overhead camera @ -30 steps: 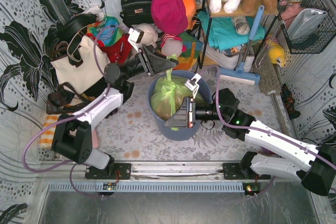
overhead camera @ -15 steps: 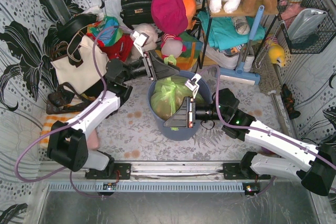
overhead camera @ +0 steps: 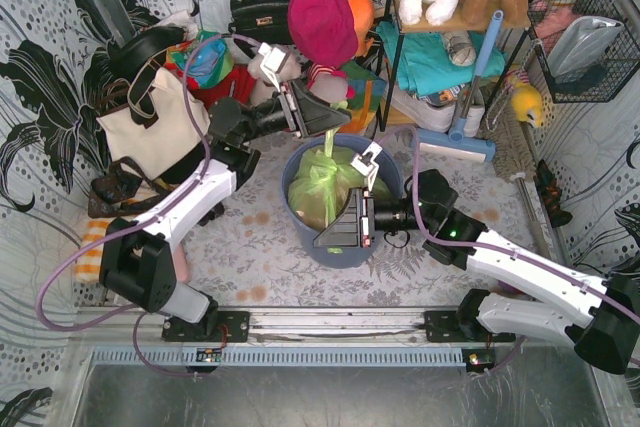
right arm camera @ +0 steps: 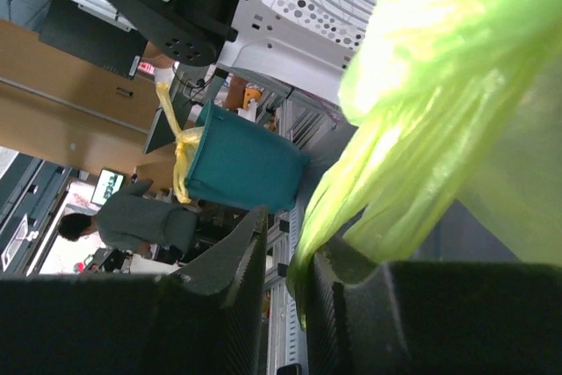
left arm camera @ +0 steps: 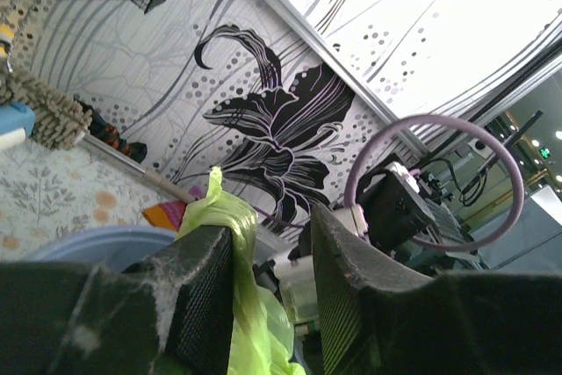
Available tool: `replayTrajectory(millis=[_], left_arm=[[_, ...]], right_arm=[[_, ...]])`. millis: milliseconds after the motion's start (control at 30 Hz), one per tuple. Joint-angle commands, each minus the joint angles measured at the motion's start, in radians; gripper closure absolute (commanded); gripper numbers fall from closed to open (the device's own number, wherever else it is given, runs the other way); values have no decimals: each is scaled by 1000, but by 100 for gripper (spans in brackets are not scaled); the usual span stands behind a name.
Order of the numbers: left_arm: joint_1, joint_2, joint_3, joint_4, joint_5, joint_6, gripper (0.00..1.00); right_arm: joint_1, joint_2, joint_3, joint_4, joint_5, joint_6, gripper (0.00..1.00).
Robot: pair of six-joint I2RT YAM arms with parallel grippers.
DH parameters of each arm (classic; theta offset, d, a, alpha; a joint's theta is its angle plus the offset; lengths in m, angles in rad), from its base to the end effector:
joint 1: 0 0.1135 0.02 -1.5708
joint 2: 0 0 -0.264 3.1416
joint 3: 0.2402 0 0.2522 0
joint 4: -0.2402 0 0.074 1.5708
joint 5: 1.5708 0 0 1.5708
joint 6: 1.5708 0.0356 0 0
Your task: Tie the trash bag
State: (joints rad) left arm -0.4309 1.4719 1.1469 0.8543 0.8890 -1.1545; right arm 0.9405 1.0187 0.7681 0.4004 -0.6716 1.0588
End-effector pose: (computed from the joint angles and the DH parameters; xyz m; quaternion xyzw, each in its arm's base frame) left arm 0.2869 -0.1623 0.4035 0.1899 0.5521 -0.7080 0.3973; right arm 0.1203 0.2025 0.3509 -0.2129 0.6295 0.7183 0.2061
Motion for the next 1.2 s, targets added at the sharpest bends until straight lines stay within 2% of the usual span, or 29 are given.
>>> replayTrajectory(millis=[0, 133, 333, 500, 633, 767, 900, 1033, 1167], left_arm=[[20, 43, 92, -24, -52, 24, 56], [48, 92, 163, -88, -67, 47, 56], [69, 146, 240, -222, -88, 135, 56], [84, 152, 172, -254, -121, 170, 57], [98, 156, 73, -239, -141, 186, 57], [125, 182, 63, -292, -159, 215, 59], [148, 191, 121, -350, -197, 236, 59], [151, 211, 271, -410, -180, 243, 59], [150, 243, 411, -497, -184, 275, 59]], right_arm=[[5, -29, 16, 110, -73, 18, 79], [5, -13, 64, 224, -127, 29, 79], [6, -2, 138, 226, -176, 5, 79], [4, -69, -11, 213, -158, -6, 79], [37, -133, -177, 325, -176, 45, 80], [79, -165, -206, 337, -194, 32, 80], [83, -153, -117, 301, -224, -10, 80], [84, -137, 15, 199, -221, -105, 80], [83, -105, 47, 244, -250, -86, 80]])
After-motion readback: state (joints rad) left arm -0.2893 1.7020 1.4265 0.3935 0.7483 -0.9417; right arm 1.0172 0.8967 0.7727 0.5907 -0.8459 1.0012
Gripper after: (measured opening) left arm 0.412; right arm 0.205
